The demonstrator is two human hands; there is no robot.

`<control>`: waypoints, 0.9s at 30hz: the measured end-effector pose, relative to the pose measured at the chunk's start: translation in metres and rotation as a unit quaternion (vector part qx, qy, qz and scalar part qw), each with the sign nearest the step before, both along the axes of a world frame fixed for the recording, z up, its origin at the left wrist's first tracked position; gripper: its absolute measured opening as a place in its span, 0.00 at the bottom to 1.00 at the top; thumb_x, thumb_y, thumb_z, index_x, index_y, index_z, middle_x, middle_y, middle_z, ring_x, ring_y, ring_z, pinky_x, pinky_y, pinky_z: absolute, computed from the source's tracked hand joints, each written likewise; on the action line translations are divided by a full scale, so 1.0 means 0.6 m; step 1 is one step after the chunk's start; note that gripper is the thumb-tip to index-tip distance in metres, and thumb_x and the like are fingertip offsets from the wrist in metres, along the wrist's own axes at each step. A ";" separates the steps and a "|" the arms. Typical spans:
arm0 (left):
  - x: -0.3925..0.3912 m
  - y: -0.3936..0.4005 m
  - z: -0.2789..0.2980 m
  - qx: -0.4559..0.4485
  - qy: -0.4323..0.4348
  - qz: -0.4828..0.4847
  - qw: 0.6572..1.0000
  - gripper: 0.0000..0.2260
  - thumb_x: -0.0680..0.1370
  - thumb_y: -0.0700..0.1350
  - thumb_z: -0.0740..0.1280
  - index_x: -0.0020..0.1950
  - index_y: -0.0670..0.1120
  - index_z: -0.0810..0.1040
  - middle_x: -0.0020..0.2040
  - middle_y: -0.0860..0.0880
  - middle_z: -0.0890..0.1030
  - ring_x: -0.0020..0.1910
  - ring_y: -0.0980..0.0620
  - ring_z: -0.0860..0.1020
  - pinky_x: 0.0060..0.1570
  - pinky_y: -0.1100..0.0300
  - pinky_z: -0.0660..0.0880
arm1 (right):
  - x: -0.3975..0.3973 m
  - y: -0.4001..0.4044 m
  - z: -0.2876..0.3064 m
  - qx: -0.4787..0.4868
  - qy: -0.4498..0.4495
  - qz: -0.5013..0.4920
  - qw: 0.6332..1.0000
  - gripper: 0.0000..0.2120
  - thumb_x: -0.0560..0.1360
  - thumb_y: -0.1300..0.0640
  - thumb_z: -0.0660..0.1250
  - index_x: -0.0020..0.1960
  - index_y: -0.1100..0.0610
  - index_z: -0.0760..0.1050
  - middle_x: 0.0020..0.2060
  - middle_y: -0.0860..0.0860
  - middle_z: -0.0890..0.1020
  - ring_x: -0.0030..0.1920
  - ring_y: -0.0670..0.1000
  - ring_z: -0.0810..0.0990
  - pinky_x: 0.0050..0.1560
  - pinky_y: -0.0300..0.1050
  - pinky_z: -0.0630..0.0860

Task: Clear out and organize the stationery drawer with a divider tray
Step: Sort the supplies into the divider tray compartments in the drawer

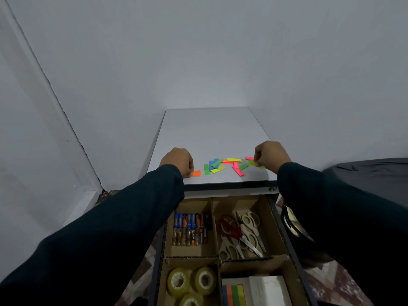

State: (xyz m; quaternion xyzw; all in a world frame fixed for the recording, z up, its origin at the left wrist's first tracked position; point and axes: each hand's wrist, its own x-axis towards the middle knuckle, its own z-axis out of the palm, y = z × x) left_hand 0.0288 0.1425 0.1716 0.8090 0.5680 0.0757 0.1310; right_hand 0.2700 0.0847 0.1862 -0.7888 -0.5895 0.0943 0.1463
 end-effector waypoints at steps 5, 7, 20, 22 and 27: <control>0.003 -0.009 -0.001 0.012 0.020 -0.003 1.000 0.08 0.75 0.42 0.69 0.53 0.42 0.81 0.52 0.45 0.82 0.52 0.47 0.79 0.55 0.58 0.75 | -0.013 -0.015 -0.016 -0.020 -0.032 -0.023 0.999 0.09 0.76 0.65 0.62 0.51 0.62 0.79 0.51 0.57 0.81 0.53 0.56 0.79 0.54 0.44 0.75; 0.004 -0.013 -0.002 0.020 0.026 0.000 0.999 0.07 0.75 0.42 0.69 0.51 0.42 0.82 0.51 0.45 0.82 0.52 0.48 0.79 0.53 0.59 0.75 | -0.019 -0.022 -0.022 -0.008 -0.032 -0.024 0.999 0.09 0.76 0.65 0.61 0.52 0.62 0.79 0.51 0.57 0.81 0.52 0.56 0.79 0.53 0.43 0.74; 0.012 -0.078 -0.008 -0.004 -0.016 -0.006 1.000 0.07 0.75 0.40 0.69 0.52 0.41 0.82 0.52 0.45 0.82 0.53 0.48 0.79 0.54 0.60 0.75 | -0.035 -0.091 -0.020 0.037 0.078 -0.033 0.996 0.03 0.73 0.67 0.68 0.44 0.62 0.79 0.48 0.58 0.83 0.48 0.54 0.81 0.53 0.45 0.78; 0.014 -0.098 -0.011 -0.015 -0.026 -0.008 1.000 0.07 0.75 0.39 0.69 0.51 0.41 0.82 0.51 0.45 0.83 0.52 0.49 0.80 0.54 0.60 0.75 | -0.038 -0.105 -0.025 0.026 0.089 -0.033 0.995 0.03 0.73 0.66 0.68 0.45 0.62 0.80 0.48 0.57 0.83 0.48 0.52 0.80 0.53 0.43 0.77; 0.012 -0.153 -0.041 -0.042 -0.065 0.000 0.997 0.06 0.74 0.39 0.70 0.50 0.42 0.82 0.51 0.47 0.82 0.49 0.52 0.78 0.48 0.64 0.73 | -0.050 -0.141 -0.038 -0.012 0.125 -0.038 0.991 0.08 0.73 0.64 0.69 0.51 0.64 0.80 0.51 0.58 0.82 0.55 0.56 0.80 0.58 0.50 0.78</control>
